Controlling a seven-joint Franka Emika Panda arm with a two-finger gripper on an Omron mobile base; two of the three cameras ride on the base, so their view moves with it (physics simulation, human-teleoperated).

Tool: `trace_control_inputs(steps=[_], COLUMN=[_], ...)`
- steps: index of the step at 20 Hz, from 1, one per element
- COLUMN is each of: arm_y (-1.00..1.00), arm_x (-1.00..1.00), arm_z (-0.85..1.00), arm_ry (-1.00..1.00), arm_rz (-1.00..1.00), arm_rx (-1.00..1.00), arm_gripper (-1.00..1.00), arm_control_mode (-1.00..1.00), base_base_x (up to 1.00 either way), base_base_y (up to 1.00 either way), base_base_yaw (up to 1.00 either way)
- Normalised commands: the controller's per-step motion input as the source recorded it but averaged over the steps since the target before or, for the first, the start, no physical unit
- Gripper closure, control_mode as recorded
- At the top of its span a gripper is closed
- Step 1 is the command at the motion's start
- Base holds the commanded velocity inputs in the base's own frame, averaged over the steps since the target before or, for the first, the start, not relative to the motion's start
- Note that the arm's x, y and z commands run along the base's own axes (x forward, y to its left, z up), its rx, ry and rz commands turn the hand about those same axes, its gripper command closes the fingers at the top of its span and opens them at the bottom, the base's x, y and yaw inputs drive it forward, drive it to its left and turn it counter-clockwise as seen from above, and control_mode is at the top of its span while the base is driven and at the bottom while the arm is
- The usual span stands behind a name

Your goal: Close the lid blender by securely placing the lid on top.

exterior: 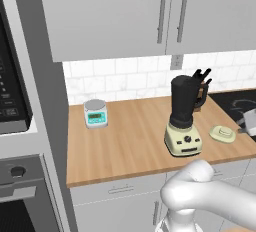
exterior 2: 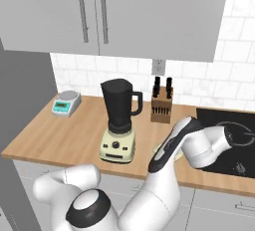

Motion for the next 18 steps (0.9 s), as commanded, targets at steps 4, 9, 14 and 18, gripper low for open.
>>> trace_control_inputs(steps=[4,9,14,18], arm_y=[0.0,-0.16,-0.19,-0.12], arm_x=[0.14,0.35,0.37,0.29], arm_z=[-0.07,-0.13,0.0,0.0], arm_ry=[0.0,0.0,0.0,0.07], arm_rz=[0.0,0.08,0.11,0.07], arm_rx=[-0.02,-0.03,0.0,-0.05], arm_gripper=[-1.0,-1.0,-1.0,-1.0], arm_control_mode=[-1.0,-1.0,-1.0,-1.0], base_base_x=[0.0,0.0,0.0,0.0], base_base_y=[0.0,0.0,0.0,0.0], base_base_yaw=[0.0,0.0,0.0,0.0])
